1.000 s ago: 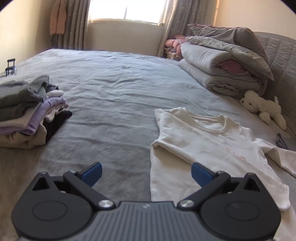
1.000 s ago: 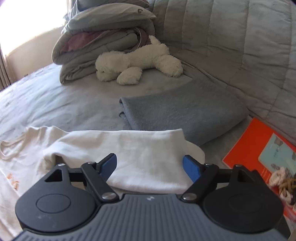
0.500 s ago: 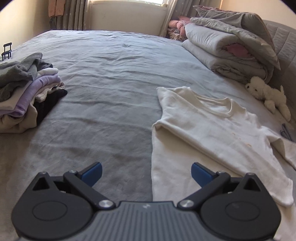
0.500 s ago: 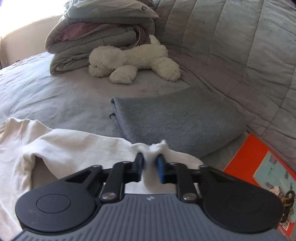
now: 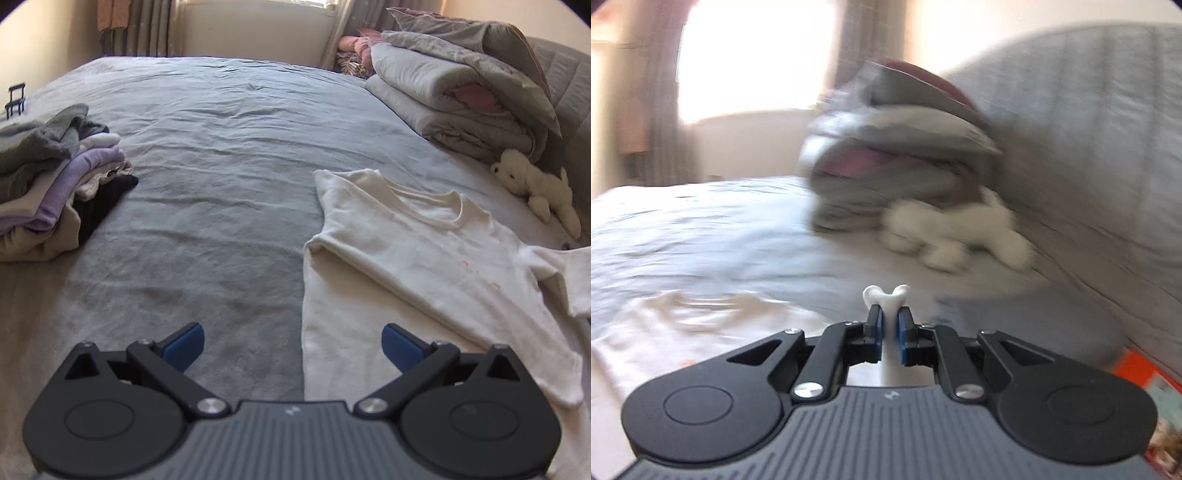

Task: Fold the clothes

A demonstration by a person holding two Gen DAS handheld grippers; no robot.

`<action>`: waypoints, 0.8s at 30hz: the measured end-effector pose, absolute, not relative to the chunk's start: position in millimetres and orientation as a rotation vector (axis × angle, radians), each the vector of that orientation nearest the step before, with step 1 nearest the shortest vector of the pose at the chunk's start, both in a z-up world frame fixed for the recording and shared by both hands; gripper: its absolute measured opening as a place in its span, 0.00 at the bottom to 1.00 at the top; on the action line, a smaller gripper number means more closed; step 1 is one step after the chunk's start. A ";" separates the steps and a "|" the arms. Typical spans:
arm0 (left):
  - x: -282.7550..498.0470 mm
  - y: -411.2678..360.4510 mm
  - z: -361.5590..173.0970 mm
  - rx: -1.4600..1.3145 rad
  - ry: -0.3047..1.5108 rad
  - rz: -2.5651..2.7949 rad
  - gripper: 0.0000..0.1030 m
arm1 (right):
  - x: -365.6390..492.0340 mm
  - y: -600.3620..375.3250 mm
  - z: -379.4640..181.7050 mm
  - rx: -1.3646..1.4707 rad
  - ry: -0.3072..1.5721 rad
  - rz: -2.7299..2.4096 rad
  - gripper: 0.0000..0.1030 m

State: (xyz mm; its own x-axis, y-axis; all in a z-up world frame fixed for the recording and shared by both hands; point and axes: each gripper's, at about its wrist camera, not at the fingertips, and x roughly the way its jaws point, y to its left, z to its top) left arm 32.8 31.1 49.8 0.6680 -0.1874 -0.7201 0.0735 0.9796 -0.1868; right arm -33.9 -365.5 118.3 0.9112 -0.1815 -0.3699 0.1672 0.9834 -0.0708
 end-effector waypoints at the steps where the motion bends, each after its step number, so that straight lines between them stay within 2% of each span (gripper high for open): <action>1: 33.2 32.3 49.3 -0.152 0.831 -0.145 0.99 | -35.0 -351.4 118.1 -0.060 0.375 -0.130 0.10; 10: 36.5 38.8 42.4 -0.179 0.869 -0.138 0.99 | -36.8 -206.7 63.3 -0.415 0.538 0.285 0.10; 13: 35.0 38.9 41.0 -0.174 0.874 -0.146 0.99 | -40.4 -191.4 50.6 -0.508 0.564 0.355 0.15; 18: 34.2 39.7 41.3 -0.181 0.874 -0.151 0.99 | -50.7 -196.9 61.2 -0.431 0.590 0.462 0.22; 20: 33.6 38.7 41.5 -0.180 0.875 -0.157 0.99 | -56.3 -201.7 67.7 -0.386 0.590 0.499 0.37; 24: 32.4 34.7 41.5 -0.166 0.875 -0.167 0.99 | -56.6 -228.6 86.0 -0.267 0.574 0.520 0.38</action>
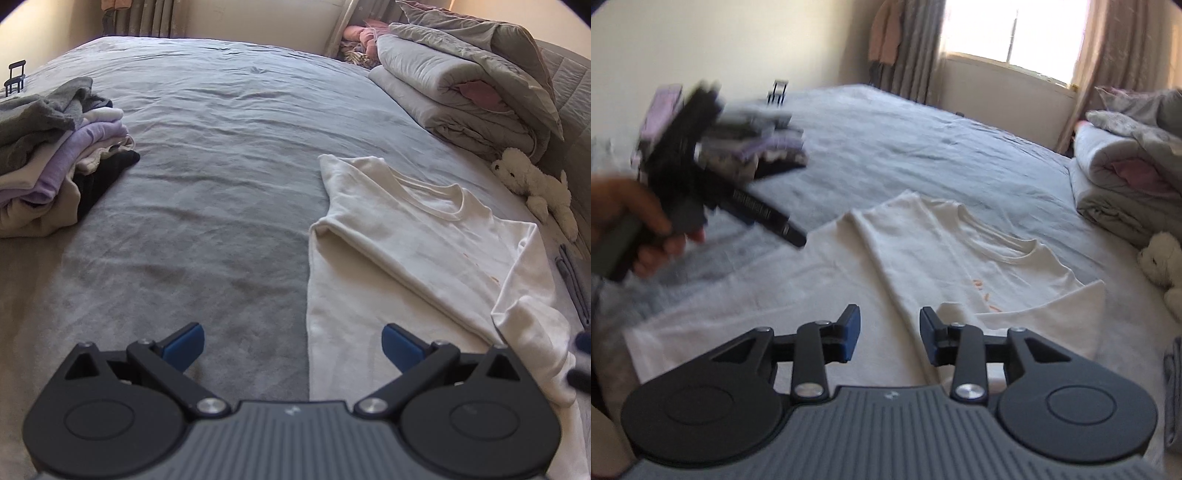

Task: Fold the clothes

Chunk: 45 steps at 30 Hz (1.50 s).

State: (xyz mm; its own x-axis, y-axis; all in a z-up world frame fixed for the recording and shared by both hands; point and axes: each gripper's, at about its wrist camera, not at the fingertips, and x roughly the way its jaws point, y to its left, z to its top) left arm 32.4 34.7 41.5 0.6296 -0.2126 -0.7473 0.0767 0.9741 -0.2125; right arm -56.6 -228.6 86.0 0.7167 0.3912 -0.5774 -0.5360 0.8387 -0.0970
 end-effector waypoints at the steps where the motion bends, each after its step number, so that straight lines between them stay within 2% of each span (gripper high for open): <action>1: 32.0 33.6 41.5 -0.161 0.874 -0.168 0.99 | -55.3 -236.4 88.9 -0.238 0.573 0.511 0.38; 6: 31.2 29.8 41.9 -0.145 0.864 -0.176 0.99 | -41.2 -263.2 85.4 -0.157 0.627 0.396 0.39; 12: 30.8 28.2 41.3 -0.137 0.863 -0.182 0.99 | -11.5 -300.9 71.3 0.167 0.721 0.196 0.47; 18: 30.5 29.4 42.2 -0.151 0.859 -0.184 0.99 | -6.8 -297.9 64.4 0.189 0.747 0.164 0.47; 19: 30.4 29.6 42.5 -0.152 0.858 -0.186 0.99 | -7.3 -292.6 64.1 0.169 0.746 0.184 0.39; 20: 30.3 30.0 42.6 -0.154 0.859 -0.185 0.99 | -8.4 -284.8 64.1 0.133 0.736 0.193 0.22; 21: 30.4 30.6 42.6 -0.156 0.860 -0.185 0.99 | -10.0 -277.6 64.8 0.097 0.720 0.200 0.16; 25: 30.2 35.6 45.5 -0.184 0.856 -0.186 0.99 | -30.5 -247.5 78.9 -0.064 0.581 0.290 0.08; 29: 30.1 37.8 46.0 -0.194 0.862 -0.183 0.99 | -55.7 -215.3 83.2 -0.220 0.515 0.478 0.05; 35: 29.2 37.3 45.9 -0.193 0.865 -0.189 0.99 | -74.3 -184.8 61.6 -0.403 0.610 0.721 0.05; 36: 28.9 37.4 46.2 -0.195 0.864 -0.192 0.99 | -76.3 -182.2 58.7 -0.423 0.623 0.746 0.07; 37: 28.5 37.4 46.5 -0.197 0.863 -0.195 0.99 | -78.0 -180.5 56.8 -0.438 0.632 0.767 0.13; 41: 26.7 37.3 48.4 -0.205 0.855 -0.209 0.99 | -80.5 -183.6 60.1 -0.427 0.628 0.805 0.17; 45: 21.1 34.3 54.1 -0.204 0.815 -0.227 0.99 | -62.4 -205.0 70.8 -0.283 0.634 0.687 0.29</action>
